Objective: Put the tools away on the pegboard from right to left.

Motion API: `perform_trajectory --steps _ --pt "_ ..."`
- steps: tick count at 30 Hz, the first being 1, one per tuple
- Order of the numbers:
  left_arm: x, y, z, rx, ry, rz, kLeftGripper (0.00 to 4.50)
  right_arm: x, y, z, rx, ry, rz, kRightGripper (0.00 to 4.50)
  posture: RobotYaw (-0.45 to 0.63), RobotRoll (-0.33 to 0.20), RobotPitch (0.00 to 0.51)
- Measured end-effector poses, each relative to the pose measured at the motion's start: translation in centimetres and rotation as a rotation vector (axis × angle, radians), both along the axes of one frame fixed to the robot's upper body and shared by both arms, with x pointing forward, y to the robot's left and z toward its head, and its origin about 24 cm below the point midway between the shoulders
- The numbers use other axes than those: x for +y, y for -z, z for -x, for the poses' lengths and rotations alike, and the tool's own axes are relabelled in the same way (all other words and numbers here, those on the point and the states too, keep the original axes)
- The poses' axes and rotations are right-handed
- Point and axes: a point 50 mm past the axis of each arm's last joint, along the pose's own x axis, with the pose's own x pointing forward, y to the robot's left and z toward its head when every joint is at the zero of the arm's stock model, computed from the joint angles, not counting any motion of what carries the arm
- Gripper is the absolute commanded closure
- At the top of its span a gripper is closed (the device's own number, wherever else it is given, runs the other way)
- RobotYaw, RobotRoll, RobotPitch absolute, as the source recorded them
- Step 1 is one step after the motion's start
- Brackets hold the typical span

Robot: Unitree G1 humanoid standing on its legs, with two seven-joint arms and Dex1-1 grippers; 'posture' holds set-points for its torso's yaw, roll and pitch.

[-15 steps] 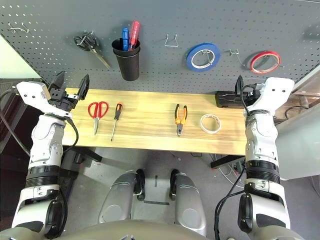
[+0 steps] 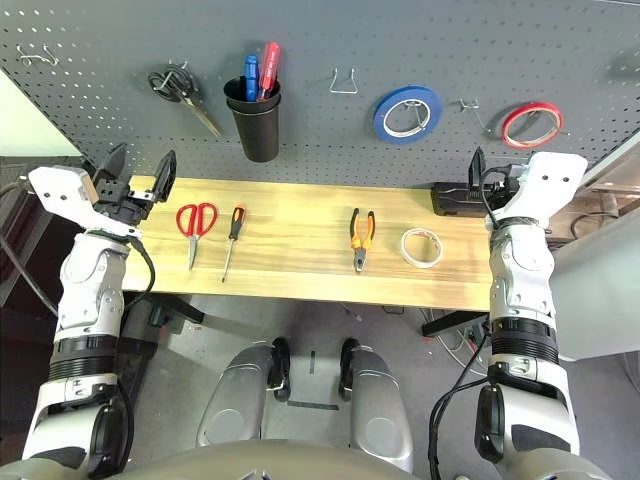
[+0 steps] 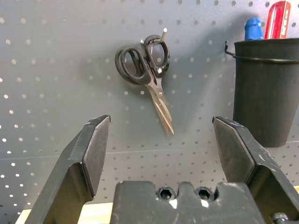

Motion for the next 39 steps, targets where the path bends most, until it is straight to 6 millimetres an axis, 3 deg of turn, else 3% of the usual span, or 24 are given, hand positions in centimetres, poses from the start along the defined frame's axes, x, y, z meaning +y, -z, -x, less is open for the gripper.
perform_trajectory --steps 9,18,23,30,39 --pt "0.3 -0.4 1.6 0.064 0.119 -0.088 0.02 0.0 0.6 0.5 0.032 -0.026 0.017 0.00 0.13 0.000 0.214" --pt "-3.6 0.3 3.1 0.187 0.493 -0.281 0.02 -0.3 1.1 1.4 0.192 -0.122 0.054 0.00 0.06 0.000 0.294" --pt "-4.8 1.1 3.4 0.225 0.606 -0.343 0.02 -0.8 1.2 1.8 0.319 -0.164 0.051 0.00 0.03 0.000 0.324" --pt "-5.7 1.0 3.3 0.195 0.659 -0.399 0.02 -0.3 1.7 1.6 0.521 -0.279 0.077 0.00 0.02 0.000 0.353" --pt "-6.3 1.3 3.3 0.194 0.673 -0.414 0.02 1.4 1.3 -0.4 0.654 -0.456 0.145 0.00 0.03 0.000 0.362"
